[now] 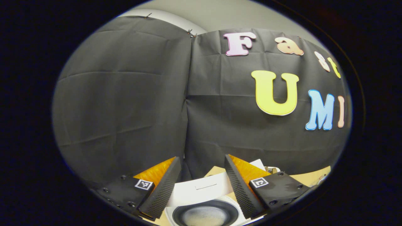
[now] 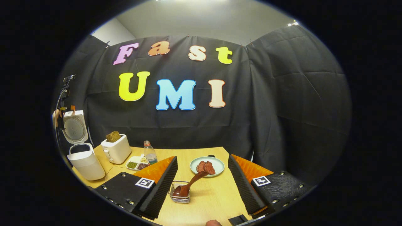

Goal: Close the left gripper, press the button to open the rice cooker; take a wooden spoon from the chopstick holder with the right hand, scoop a spoonful of rice and pour it into the rice cooker, then put the wooden spoon back into the chopstick holder.

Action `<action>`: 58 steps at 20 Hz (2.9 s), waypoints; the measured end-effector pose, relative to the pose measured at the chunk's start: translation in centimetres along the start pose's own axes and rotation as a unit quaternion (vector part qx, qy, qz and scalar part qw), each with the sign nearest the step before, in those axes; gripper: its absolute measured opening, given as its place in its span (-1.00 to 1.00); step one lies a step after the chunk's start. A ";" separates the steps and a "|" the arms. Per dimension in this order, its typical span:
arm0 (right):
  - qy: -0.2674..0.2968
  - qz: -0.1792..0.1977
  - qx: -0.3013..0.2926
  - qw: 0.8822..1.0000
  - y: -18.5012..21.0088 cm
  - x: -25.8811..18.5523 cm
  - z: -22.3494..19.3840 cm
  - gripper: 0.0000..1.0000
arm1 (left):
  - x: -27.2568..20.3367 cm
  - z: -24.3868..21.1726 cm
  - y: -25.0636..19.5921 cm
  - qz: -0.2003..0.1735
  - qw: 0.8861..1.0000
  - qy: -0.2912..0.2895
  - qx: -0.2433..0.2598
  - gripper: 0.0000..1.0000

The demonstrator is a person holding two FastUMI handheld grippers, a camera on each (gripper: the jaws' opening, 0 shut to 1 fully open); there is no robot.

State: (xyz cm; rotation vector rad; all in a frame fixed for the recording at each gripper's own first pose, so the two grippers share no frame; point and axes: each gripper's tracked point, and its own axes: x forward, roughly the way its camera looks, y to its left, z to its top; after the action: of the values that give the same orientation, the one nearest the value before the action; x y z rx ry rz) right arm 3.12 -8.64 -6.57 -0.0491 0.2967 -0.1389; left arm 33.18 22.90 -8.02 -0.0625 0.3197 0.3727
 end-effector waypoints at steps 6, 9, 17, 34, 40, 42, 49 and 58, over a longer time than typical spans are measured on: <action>-0.009 0.013 0.009 1.000 -2.0 0.3 0.5 0.95 | -2.9 -2.3 -1.6 0.004 1.000 0.014 -0.005 0.94; -0.011 0.021 0.002 1.000 -2.9 0.5 0.7 0.96 | -4.4 -4.1 -2.3 0.006 1.000 0.026 -0.011 0.94; -0.017 0.042 0.005 0.999 -4.7 1.7 1.1 0.95 | -8.0 -10.3 -4.4 0.005 0.998 0.064 -0.001 0.96; -0.009 0.053 0.012 0.998 -6.5 2.7 -0.2 0.95 | -11.2 -21.4 -6.6 0.025 0.990 0.132 0.029 0.95; -0.004 0.052 0.014 0.999 -6.2 2.8 -0.6 0.95 | -11.0 -22.9 -6.7 0.019 0.986 0.165 0.030 0.97; -0.005 0.052 0.015 0.999 -5.9 2.8 -0.5 0.95 | -11.0 -23.0 -6.6 0.019 0.983 0.181 0.020 0.98; -0.019 0.069 0.023 0.997 -3.6 2.6 0.8 0.96 | -11.6 -21.8 -7.5 -0.017 0.990 0.139 0.029 0.98; -0.029 0.099 0.045 0.994 1.3 2.0 3.1 0.96 | -19.5 -9.2 -10.5 -0.108 0.992 -0.037 0.048 0.97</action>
State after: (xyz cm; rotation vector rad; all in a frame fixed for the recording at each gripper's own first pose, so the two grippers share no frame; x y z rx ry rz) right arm 6.07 -7.60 -4.31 0.0648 0.2359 0.0460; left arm 17.13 5.27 -10.55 0.0107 0.2549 0.1439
